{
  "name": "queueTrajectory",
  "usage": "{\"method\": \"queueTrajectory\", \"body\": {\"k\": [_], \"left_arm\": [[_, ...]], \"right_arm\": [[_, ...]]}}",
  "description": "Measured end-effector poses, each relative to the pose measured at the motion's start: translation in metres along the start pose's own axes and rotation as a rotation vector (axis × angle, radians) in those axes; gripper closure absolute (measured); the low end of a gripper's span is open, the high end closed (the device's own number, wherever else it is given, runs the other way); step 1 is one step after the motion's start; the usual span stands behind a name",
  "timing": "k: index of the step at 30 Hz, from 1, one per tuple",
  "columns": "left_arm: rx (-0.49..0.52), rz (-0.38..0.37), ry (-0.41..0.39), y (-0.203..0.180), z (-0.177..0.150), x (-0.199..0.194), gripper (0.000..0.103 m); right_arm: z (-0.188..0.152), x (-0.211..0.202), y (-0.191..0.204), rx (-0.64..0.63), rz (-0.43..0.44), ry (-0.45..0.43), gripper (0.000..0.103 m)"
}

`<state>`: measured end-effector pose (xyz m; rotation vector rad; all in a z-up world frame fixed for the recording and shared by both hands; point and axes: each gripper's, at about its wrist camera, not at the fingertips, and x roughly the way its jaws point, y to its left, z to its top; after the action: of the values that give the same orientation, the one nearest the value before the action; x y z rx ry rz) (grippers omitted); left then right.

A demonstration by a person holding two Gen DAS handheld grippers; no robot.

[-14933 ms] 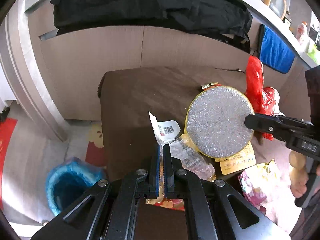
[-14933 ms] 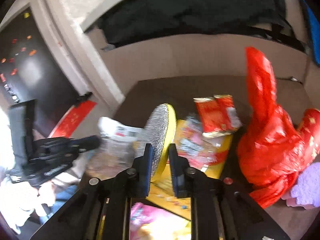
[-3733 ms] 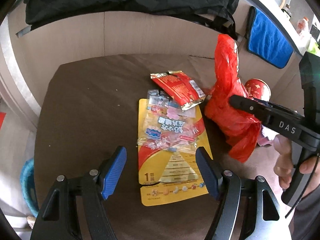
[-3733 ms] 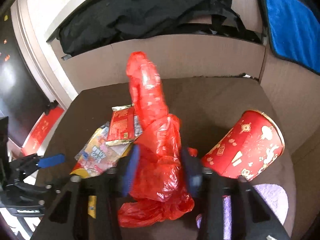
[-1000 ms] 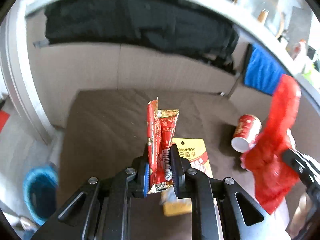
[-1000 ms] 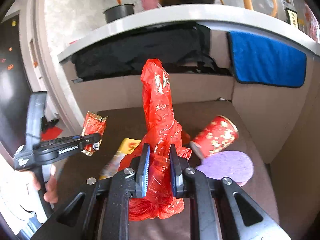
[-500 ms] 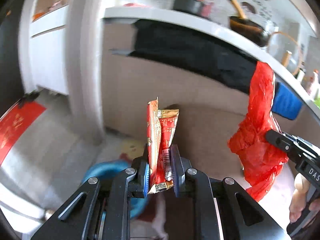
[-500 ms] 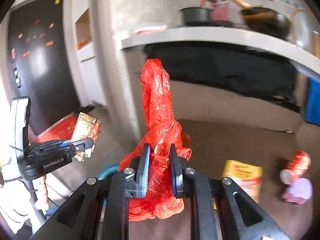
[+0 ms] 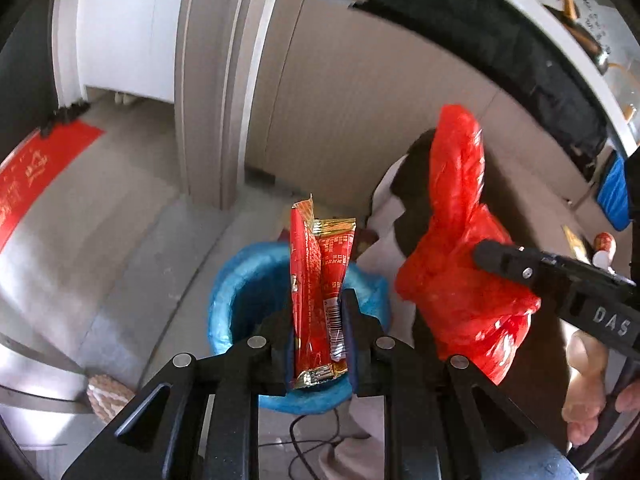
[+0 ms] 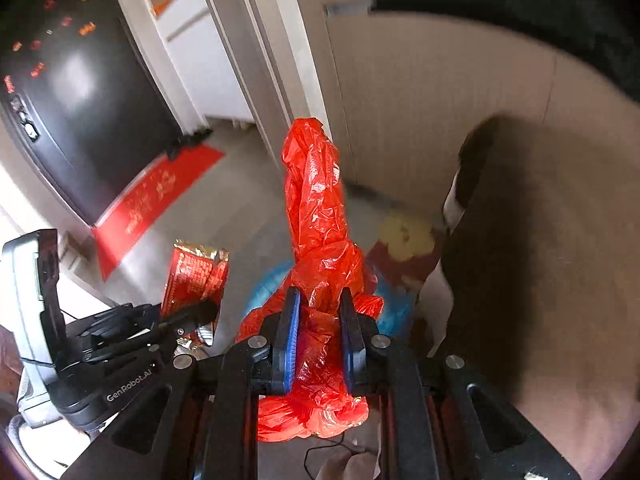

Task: Collect trash
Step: 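Carry the sachets and red bag over the blue bin and open both tools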

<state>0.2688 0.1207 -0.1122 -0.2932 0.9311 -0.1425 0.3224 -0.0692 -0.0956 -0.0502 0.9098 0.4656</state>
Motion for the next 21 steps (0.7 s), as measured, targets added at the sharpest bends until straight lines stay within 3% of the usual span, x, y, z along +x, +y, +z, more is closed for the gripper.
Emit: {"method": "queueTrajectory", "body": {"k": [4,9,13,21], "left_arm": [[-0.045,-0.022,0.039,0.017,0.004,0.03,0.078],[-0.059,-0.007,0.098,0.028,0.006,0.06,0.062],[-0.064,-0.025,0.126,0.032,0.009,0.067,0.056],[-0.094,-0.098,0.135,0.026,0.016,0.067,0.055]], "right_arm": [[-0.003,0.041,0.0,-0.004,-0.012,0.079,0.082],[-0.008,0.072,-0.001,0.015,-0.007,0.131,0.076],[-0.01,0.081,-0.003,0.04,0.016,0.143,0.069],[-0.002,0.055,-0.011,0.044,0.0,0.089,0.068]]}}
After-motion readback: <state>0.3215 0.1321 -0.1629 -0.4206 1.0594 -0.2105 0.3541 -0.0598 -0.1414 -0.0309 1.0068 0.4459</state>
